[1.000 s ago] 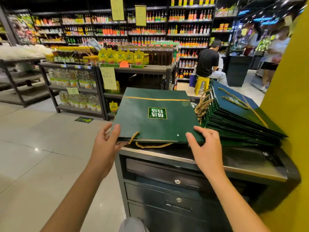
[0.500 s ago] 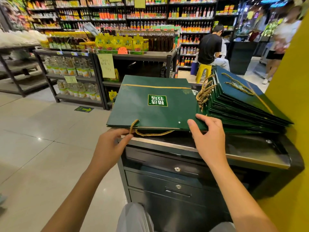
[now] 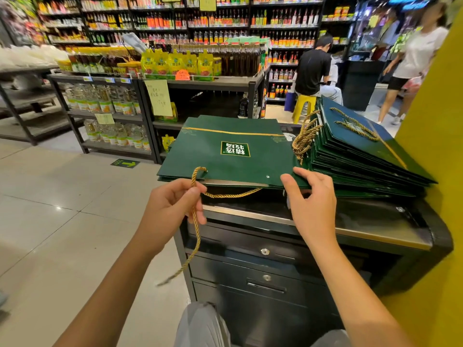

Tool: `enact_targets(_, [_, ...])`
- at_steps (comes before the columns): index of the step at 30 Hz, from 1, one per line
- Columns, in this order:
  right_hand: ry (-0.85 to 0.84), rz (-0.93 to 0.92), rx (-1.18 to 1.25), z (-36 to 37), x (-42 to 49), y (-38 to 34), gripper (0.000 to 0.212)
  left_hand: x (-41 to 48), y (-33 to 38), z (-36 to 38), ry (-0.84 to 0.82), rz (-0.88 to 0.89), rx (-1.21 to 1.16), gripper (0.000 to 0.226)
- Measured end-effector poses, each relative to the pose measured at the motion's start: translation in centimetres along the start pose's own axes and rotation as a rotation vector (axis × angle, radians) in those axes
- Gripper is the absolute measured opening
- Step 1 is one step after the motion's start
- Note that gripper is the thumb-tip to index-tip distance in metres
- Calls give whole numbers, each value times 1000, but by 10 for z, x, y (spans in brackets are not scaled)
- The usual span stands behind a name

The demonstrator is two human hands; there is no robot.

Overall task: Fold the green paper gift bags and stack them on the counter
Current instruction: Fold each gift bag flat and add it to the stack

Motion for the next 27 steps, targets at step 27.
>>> enact_targets(27, [-747,-96,-62,79,-84,-14,27,13,41,55,-91,-347,-787,27])
Point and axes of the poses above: each hand's wrist, its own x-axis towards the middle knuckle, its own z-axis out of the palm, y = z × x, the point moved 7 cm from there along x, towards the middle knuckle, and after that the axes turned 8 degrees about x, right-handed, at the moved point
